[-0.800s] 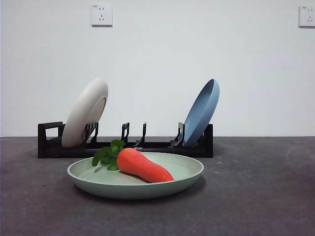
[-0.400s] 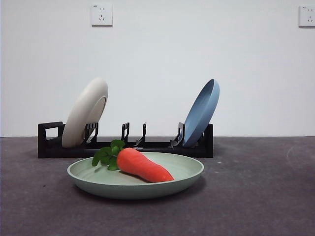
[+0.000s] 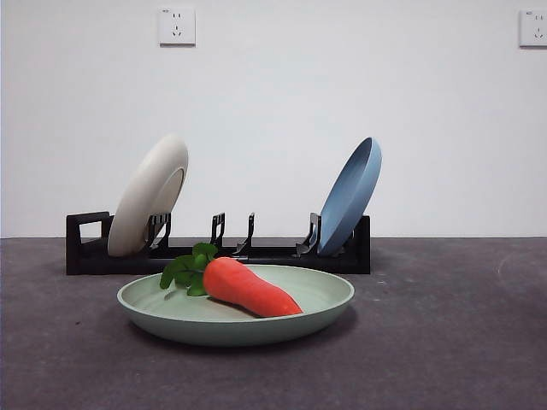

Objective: Take the green plate from the plate rack,put the plate on the table,take the carrot from the table,put the carrot in the plate

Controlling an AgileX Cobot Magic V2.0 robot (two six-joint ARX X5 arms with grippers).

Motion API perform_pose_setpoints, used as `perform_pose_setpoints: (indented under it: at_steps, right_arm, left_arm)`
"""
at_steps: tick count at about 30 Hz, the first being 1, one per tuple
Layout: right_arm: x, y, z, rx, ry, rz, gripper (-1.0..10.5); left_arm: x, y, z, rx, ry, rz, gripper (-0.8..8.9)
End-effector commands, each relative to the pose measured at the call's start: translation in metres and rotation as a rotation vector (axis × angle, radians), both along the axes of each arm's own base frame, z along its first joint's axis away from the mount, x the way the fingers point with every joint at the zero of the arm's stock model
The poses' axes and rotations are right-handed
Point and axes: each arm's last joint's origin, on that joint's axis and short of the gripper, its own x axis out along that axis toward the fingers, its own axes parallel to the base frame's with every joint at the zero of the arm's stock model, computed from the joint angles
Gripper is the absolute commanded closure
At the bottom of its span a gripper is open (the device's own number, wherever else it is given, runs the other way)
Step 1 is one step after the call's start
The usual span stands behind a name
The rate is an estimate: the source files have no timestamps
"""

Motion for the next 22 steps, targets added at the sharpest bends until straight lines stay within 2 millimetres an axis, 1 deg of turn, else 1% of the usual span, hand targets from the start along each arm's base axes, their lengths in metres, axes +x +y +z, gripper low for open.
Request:
perform_pose_setpoints:
  at_steps: [1, 6, 22]
  right_arm:
    - [-0.0002, 0.0001, -0.0004, -0.002, -0.004, 0.003, 9.5]
    - [-0.0002, 0.0001, -0.0004, -0.002, -0.005, 0.003, 9.5]
    - [-0.0002, 0.0001, -0.0004, -0.002, -0.005, 0.003, 9.5]
  left_arm:
    - [-0.0004, 0.0001, -0.0098, -0.02, 0.065, 0.002, 8.16]
    - [-0.0002, -0.0007, -0.0092, -0.06, 0.056, -0.021, 8.16]
    - [-0.0002, -0.0004, -0.009, -0.06, 0.054, -0.01, 8.16]
